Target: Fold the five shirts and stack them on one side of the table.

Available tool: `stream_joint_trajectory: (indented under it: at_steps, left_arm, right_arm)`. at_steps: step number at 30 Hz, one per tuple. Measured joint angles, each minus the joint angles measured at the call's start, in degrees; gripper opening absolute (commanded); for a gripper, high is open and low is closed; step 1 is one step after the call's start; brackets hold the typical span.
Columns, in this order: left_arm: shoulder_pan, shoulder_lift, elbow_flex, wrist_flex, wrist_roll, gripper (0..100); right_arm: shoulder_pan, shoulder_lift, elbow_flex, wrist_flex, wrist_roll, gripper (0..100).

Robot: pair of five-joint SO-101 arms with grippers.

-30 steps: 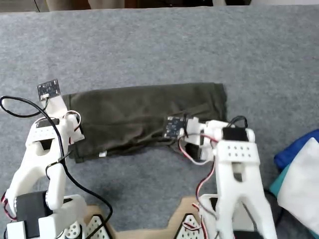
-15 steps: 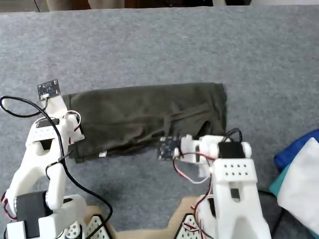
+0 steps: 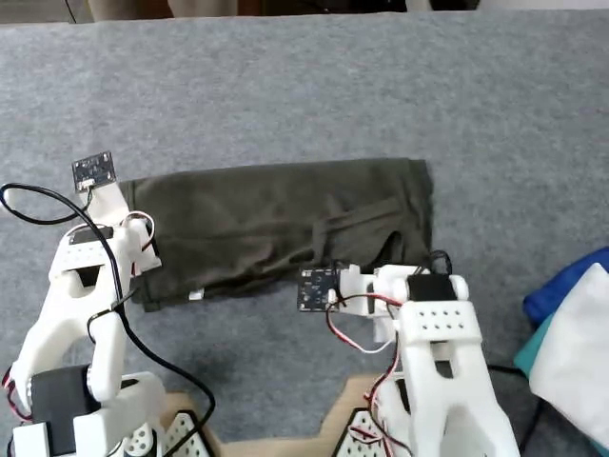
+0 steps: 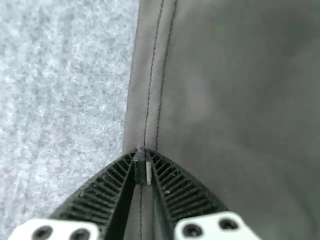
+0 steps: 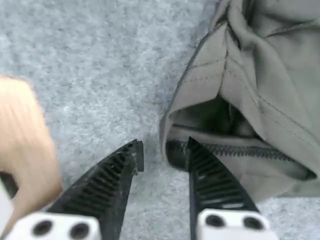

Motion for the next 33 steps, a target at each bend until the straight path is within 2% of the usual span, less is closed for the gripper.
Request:
stream_joint_trajectory:
  at_steps: [3, 10, 15, 33]
  left_arm:
    - [0.0, 0.0, 0.0, 0.0, 0.0, 2]
    - [0.0, 0.0, 0.0, 0.0, -0.26, 2]
    - [0.0, 0.0, 0.0, 0.0, -0.79, 2]
    - [0.0, 0.0, 0.0, 0.0, -1.05, 2]
  right_arm:
    - [0.0, 3.69, 0.0, -3.96, 0.0, 0.3]
    - [4.75, 9.67, -5.27, -5.71, 0.0, 0.4]
    - [5.45, 13.1, -11.87, -5.71, 0.0, 0.4]
    - [-0.53, 38.86, -41.23, -5.01, -1.41, 0.5]
